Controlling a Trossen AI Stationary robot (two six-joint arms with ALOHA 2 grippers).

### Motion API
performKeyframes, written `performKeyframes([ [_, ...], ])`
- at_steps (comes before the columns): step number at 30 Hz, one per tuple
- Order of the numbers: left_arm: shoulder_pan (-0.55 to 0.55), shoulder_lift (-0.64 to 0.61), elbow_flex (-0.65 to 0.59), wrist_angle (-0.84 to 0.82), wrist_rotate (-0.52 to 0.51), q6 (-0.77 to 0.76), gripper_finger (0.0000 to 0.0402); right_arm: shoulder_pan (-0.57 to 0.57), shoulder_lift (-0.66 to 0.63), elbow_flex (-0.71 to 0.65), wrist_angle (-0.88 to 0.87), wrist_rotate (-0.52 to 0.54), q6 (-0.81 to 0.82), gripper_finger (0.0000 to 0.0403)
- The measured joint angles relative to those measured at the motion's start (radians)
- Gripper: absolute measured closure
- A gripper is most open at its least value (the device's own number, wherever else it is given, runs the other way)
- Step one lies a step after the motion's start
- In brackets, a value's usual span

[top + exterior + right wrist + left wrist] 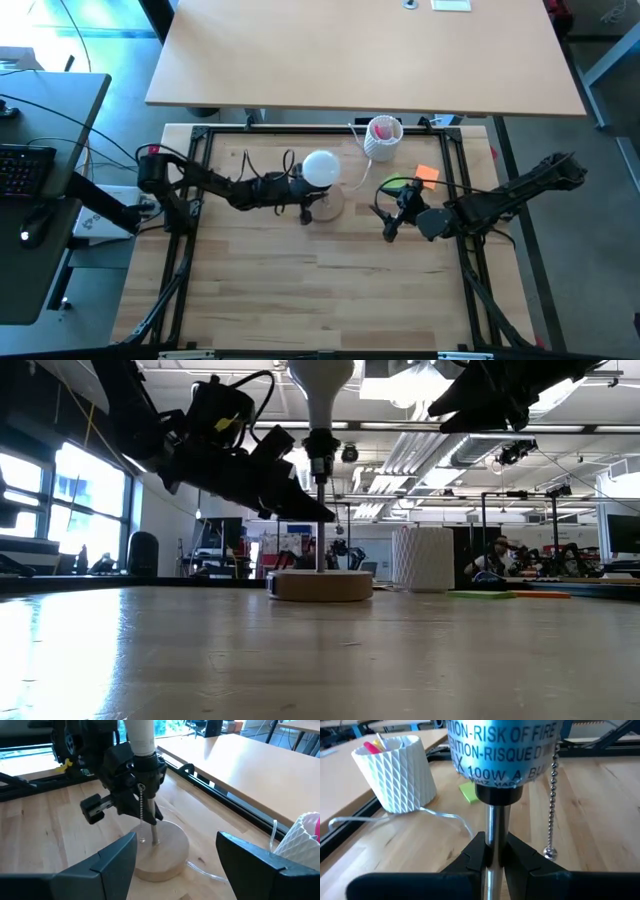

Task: Screw lightbulb
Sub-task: Remove the lightbulb from the lamp socket

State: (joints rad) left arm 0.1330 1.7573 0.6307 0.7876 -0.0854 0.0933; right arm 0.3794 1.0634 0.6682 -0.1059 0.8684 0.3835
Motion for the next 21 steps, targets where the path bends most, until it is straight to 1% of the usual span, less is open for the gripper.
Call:
performKeyframes([
  [2,-0.01,-0.015,-0.001,-0.029,-0.014,-0.008,0.0369,0.0,0.0,0.0,0.0,0.0,-0.008,0.0135],
  [7,-0.013,-0.022,-0.001,-0.028,-0.018,-0.02,0.0368,-0.009,0.003,0.0,0.002,-0.004,0.001,0.0135],
  [10,-0.005,-0.021,-0.001,-0.038,-0.018,-0.049,0.0346,-0.013,0.016,0.0,0.009,-0.005,0.003,0.0135],
  [14,-0.004,-0.01,-0.011,-0.125,-0.002,-0.027,0.0306,-0.029,0.052,0.0,0.04,-0.008,-0.014,0.0135],
  [18,-0.004,-0.02,-0.002,-0.155,-0.001,-0.012,0.0273,-0.053,0.117,0.0,0.177,-0.016,-0.109,0.0135],
  [21,-0.005,-0.018,-0.007,-0.221,0.004,-0.03,0.0253,-0.066,0.181,0.0,0.337,-0.061,-0.221,0.0135],
])
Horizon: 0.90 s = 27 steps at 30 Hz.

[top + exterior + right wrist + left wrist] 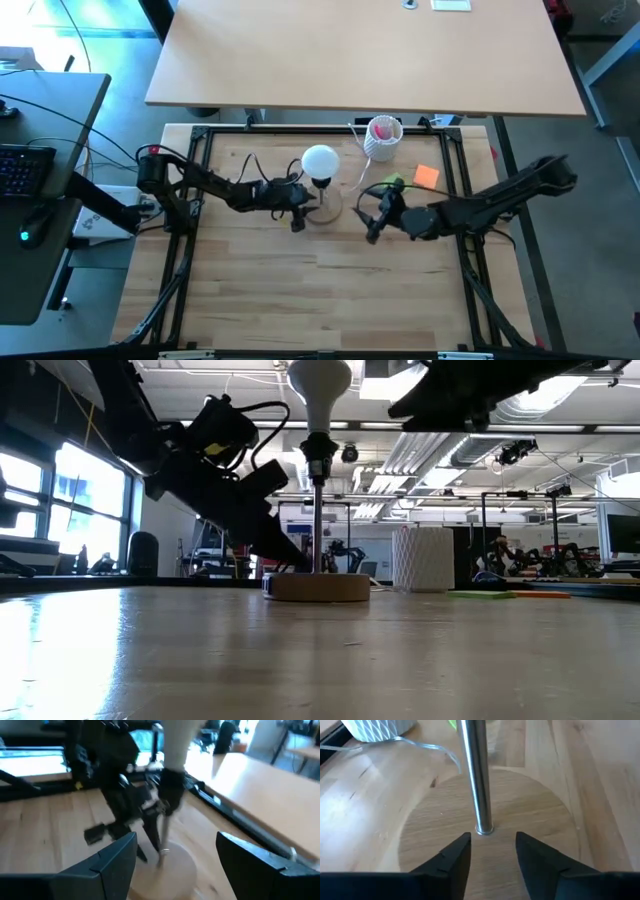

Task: Screw lightbulb
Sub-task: Remove the lightbulb from the lamp socket

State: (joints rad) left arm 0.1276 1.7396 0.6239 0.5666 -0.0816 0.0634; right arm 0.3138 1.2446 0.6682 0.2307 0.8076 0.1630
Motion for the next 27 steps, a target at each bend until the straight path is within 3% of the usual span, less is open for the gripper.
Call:
performKeyframes([
  [6,0.0,-0.067,0.003,-0.169,-0.002,-0.002,0.0234,-0.038,0.114,0.0,0.28,-0.011,-0.136,0.0135],
  [9,0.0,-0.125,-0.006,-0.26,-0.009,0.02,0.0233,-0.069,0.162,0.0,0.393,-0.066,-0.151,0.0135],
  [16,0.001,-0.295,-0.151,-0.3,-0.109,-0.004,0.0232,-0.105,0.217,0.0,0.523,-0.11,-0.216,0.0135],
  [20,0.002,-0.413,-0.258,-0.176,-0.113,-0.028,0.0232,-0.106,0.209,0.0,0.527,-0.138,-0.242,0.0135],
  [27,0.018,-0.519,-0.33,0.22,-0.091,0.053,0.0232,-0.146,0.206,0.001,0.584,-0.353,-0.268,0.0135],
])
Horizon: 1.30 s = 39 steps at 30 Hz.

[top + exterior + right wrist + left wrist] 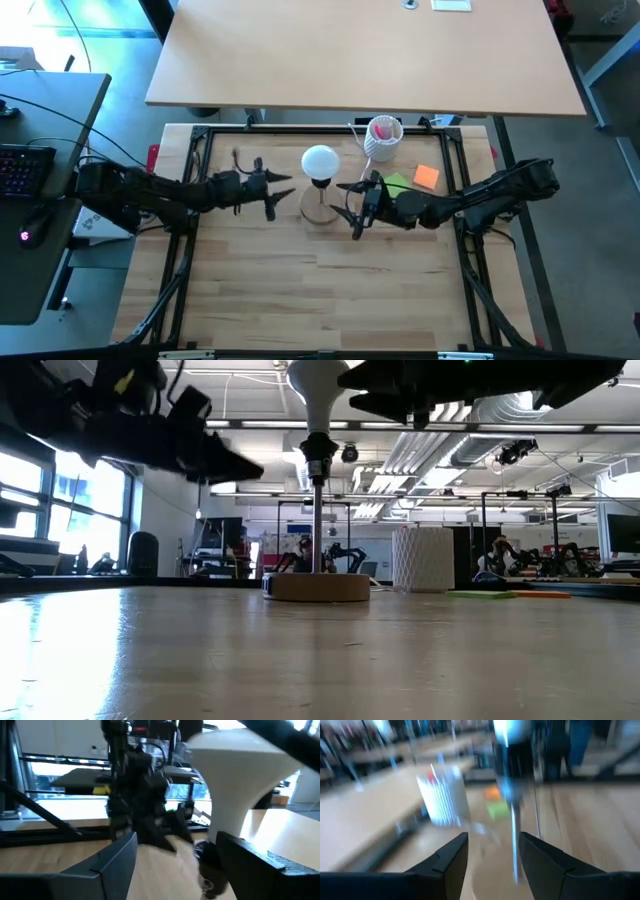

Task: Screw lightbulb
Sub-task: Remove the lightbulb from the lamp socket

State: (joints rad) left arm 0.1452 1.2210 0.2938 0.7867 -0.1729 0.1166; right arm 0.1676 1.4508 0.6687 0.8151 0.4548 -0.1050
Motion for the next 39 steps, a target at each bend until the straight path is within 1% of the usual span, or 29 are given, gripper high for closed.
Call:
performKeyframes([
  [2,0.021,-0.001,0.008,0.086,0.029,0.028,0.0232,-0.01,-0.001,0.0,0.022,0.008,0.0,0.0135],
  [4,0.051,0.002,0.03,0.144,0.091,0.042,0.0232,-0.022,-0.008,0.0,0.043,0.025,0.002,0.0135],
  [6,0.088,0.003,0.062,0.145,0.173,0.042,0.0231,-0.043,-0.01,0.0,0.055,0.013,0.027,0.0135],
  [11,0.177,0.028,0.147,0.122,0.348,0.042,0.0231,-0.11,-0.014,0.0,0.045,-0.123,0.09,0.0135],
  [18,0.23,0.126,0.241,0.115,0.539,0.026,0.0231,-0.161,-0.015,0.0,0.044,-0.16,0.105,0.0143],
  [22,0.235,0.201,0.286,0.115,0.557,0.026,0.0231,-0.183,-0.015,0.0,0.044,-0.217,0.125,0.0156],
  [25,0.235,0.243,0.306,0.145,0.562,0.025,0.0231,-0.188,-0.015,0.003,0.04,-0.221,0.123,0.0159],
  [27,0.235,0.262,0.316,0.162,0.605,0.025,0.0231,-0.188,-0.014,0.023,0.017,-0.224,0.107,0.016],
  [29,0.235,0.273,0.327,0.165,0.651,0.023,0.0231,-0.188,-0.01,0.053,-0.024,-0.224,0.081,0.016],
  [31,0.234,0.276,0.337,0.164,0.673,0.022,0.0231,-0.188,-0.005,0.088,-0.085,-0.217,0.061,0.016],
  [35,0.23,0.276,0.345,0.173,0.672,0.008,0.0231,-0.188,0.001,0.143,-0.17,-0.169,0.044,0.016],
  [39,0.211,0.276,0.345,0.184,0.664,-0.001,0.0231,-0.197,0.004,0.163,-0.217,-0.186,0.042,0.0172],
])
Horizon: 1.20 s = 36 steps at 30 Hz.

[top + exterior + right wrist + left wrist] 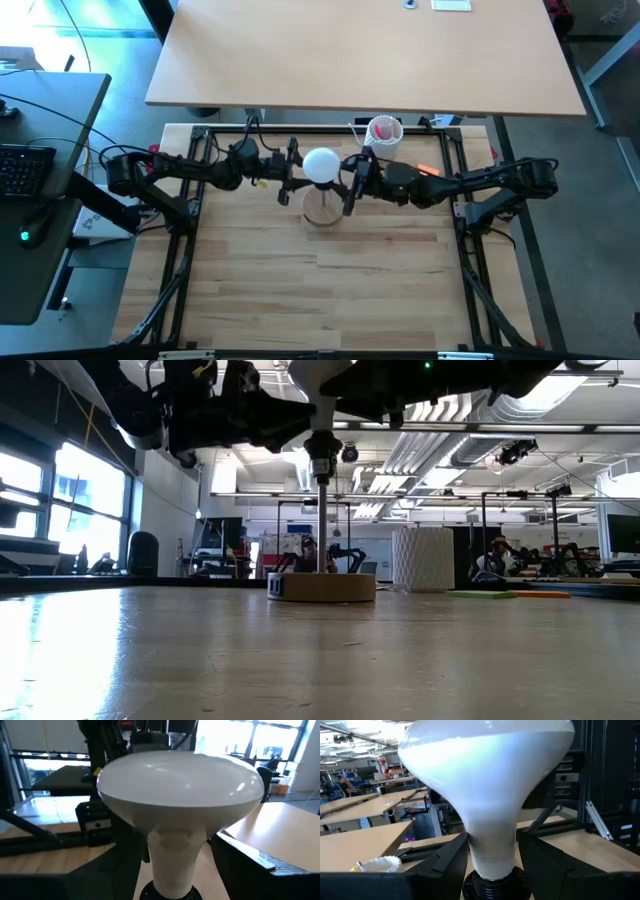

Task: Screw lightbulb
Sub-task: Remove the lightbulb from the lamp socket

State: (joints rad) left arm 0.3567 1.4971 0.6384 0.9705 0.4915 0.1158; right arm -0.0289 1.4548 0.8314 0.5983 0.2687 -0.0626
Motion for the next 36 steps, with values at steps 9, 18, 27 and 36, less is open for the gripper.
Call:
performKeyframes([
  [9,-0.05,0.0,0.0,0.006,-0.024,-0.006,0.0231,-0.035,0.005,0.0,-0.029,-0.071,0.011,0.0217],
  [18,-0.058,-0.001,-0.001,0.004,-0.01,-0.05,0.0231,-0.08,0.005,0.0,-0.045,-0.202,0.002,0.0222],
  [27,-0.083,-0.002,-0.001,-0.002,-0.019,-0.071,0.0231,-0.182,0.005,0.0,-0.056,-0.466,0.002,0.0222],
  [36,-0.07,-0.017,0.0,-0.094,-0.065,-0.054,0.0232,-0.257,-0.002,-0.001,-0.056,-0.59,-0.037,0.0222],
])
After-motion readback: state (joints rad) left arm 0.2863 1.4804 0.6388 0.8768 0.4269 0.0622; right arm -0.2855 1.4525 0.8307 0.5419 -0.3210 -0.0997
